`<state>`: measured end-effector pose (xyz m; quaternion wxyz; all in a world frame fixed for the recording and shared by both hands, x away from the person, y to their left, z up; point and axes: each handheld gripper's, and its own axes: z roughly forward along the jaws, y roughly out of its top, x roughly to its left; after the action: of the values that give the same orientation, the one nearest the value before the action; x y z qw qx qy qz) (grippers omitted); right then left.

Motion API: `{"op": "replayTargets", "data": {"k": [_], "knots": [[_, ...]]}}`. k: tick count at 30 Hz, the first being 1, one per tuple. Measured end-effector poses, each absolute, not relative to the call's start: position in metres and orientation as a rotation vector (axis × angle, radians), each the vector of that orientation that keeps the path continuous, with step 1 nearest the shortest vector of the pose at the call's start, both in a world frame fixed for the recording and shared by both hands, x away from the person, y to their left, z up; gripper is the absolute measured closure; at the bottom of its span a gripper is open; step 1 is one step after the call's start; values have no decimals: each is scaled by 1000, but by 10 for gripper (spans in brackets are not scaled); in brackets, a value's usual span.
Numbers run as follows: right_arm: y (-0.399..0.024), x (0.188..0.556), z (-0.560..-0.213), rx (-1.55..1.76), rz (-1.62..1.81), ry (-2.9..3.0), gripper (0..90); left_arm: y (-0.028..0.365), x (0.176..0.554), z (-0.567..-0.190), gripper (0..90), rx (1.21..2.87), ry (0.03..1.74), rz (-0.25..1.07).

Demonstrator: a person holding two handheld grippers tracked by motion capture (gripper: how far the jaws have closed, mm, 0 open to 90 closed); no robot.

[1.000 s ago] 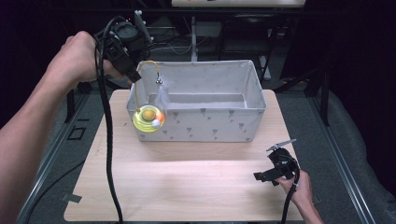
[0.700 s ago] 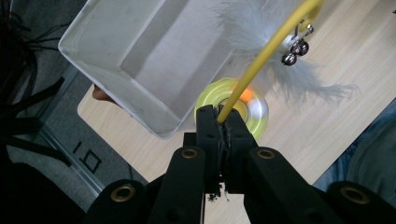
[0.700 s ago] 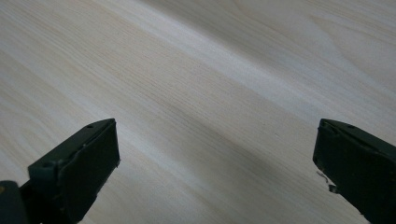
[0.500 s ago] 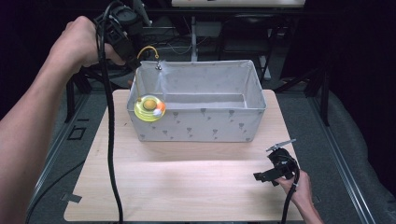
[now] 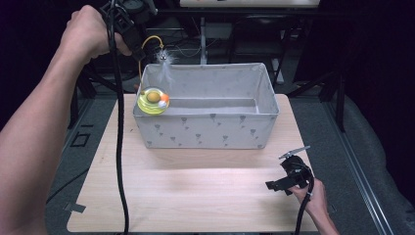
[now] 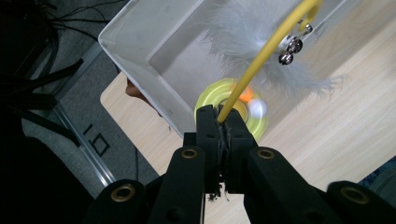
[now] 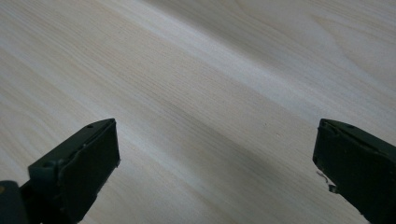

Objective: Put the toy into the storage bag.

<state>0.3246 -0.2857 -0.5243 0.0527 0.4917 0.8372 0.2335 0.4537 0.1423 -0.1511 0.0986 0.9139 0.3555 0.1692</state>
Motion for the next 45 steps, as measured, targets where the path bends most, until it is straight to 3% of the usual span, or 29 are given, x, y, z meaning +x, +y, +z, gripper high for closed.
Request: {"op": "replayTargets", "data": {"k": [26, 45], "knots": [[-285, 324, -525, 1487, 718, 2558, 6, 145, 490, -158, 880, 2610, 1162, 531], [-284, 324, -525, 1489, 719, 2555, 7, 147, 511, -184, 880, 2596, 1185, 522]]}}
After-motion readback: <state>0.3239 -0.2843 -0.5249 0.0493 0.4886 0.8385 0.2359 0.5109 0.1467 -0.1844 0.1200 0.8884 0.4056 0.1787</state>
